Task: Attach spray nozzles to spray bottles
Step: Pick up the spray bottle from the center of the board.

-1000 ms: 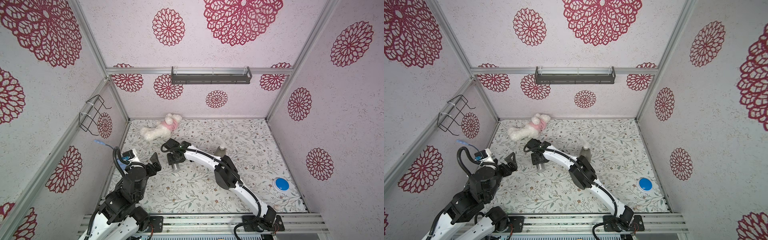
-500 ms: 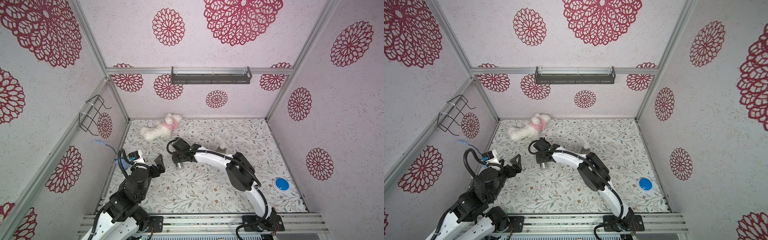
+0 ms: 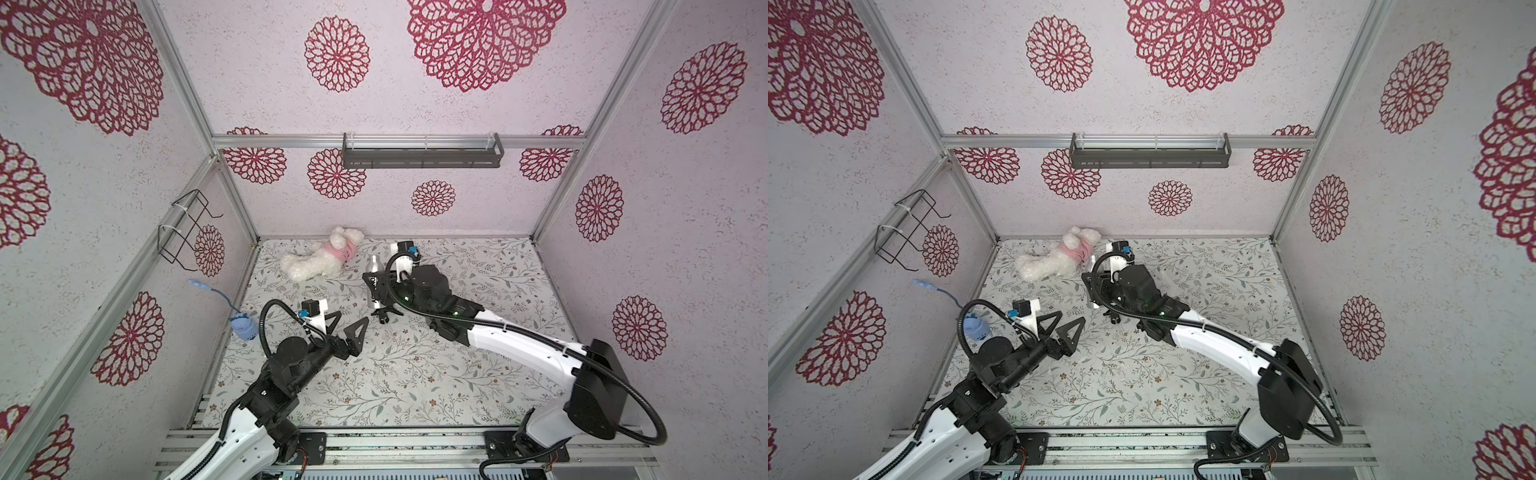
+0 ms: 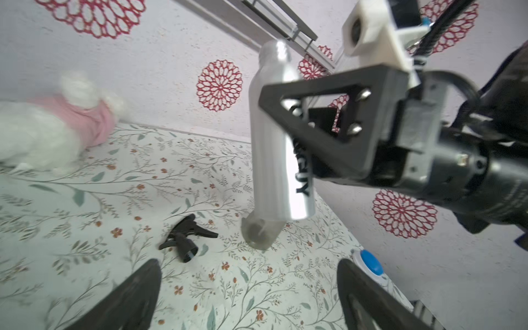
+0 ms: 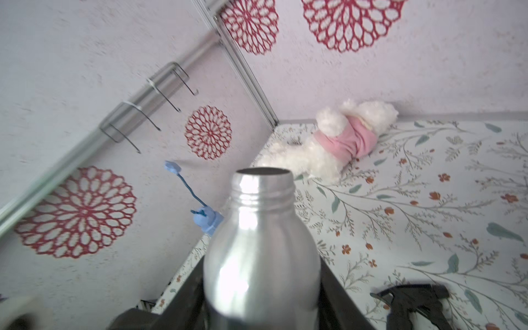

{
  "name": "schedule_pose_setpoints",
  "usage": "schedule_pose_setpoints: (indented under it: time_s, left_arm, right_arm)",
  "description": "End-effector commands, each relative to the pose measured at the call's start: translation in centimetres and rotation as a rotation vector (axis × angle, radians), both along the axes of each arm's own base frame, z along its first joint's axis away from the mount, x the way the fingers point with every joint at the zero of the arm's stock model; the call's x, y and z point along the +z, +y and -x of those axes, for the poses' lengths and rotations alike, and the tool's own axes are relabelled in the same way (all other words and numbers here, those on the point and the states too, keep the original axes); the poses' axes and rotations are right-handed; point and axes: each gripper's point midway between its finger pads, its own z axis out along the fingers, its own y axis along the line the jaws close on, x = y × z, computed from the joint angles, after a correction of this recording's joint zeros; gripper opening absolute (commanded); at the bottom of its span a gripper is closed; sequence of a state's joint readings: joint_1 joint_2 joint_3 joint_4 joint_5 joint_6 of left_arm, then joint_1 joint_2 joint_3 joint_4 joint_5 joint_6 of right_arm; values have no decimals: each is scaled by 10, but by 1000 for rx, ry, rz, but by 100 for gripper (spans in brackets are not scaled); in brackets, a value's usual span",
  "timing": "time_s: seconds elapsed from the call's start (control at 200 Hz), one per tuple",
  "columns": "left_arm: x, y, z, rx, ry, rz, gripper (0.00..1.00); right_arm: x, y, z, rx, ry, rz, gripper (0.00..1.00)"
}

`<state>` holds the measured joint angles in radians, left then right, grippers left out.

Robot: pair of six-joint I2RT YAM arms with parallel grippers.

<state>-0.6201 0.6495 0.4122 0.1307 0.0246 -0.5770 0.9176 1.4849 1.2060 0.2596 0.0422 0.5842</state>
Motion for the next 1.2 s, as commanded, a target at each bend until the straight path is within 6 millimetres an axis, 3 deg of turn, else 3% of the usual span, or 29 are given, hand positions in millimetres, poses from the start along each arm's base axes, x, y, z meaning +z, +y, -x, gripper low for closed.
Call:
schedule_pose_setpoints:
  time_s: [0.0, 0.175, 0.33, 0.385, 0.681, 0.921, 0.991, 1.111, 1.196]
  left_arm:
    - [32, -28, 1, -180, -96, 94, 99]
    - [57, -52, 3, -336, -137, 95, 98]
    - [74, -61, 9, -409, -175, 93, 94]
    - [72, -65, 6, -421, -148, 78, 88]
    - [44, -73, -11, -401, -51, 39, 81]
    - [47, -86, -13, -448, -59, 2, 71]
    - [39, -83, -15, -427, -33, -40, 72]
    - [21, -62, -21, -296, 6, -95, 86]
    - [20, -50, -19, -239, -4, -90, 92]
  right_arm:
    - [37, -12, 14, 32, -96, -106, 44]
    - [39, -26, 24, 30, -129, -120, 44]
    - [34, -29, 26, 25, -138, -123, 44]
    - [36, -30, 27, 27, -144, -132, 44]
    - [51, -39, 29, 7, -186, -173, 44]
    - [49, -33, 32, 35, -169, -197, 43]
    - [52, -36, 32, 23, -183, -189, 43]
    - [58, -48, 32, -20, -220, -161, 43]
    - [60, -53, 32, -31, -228, -155, 44]
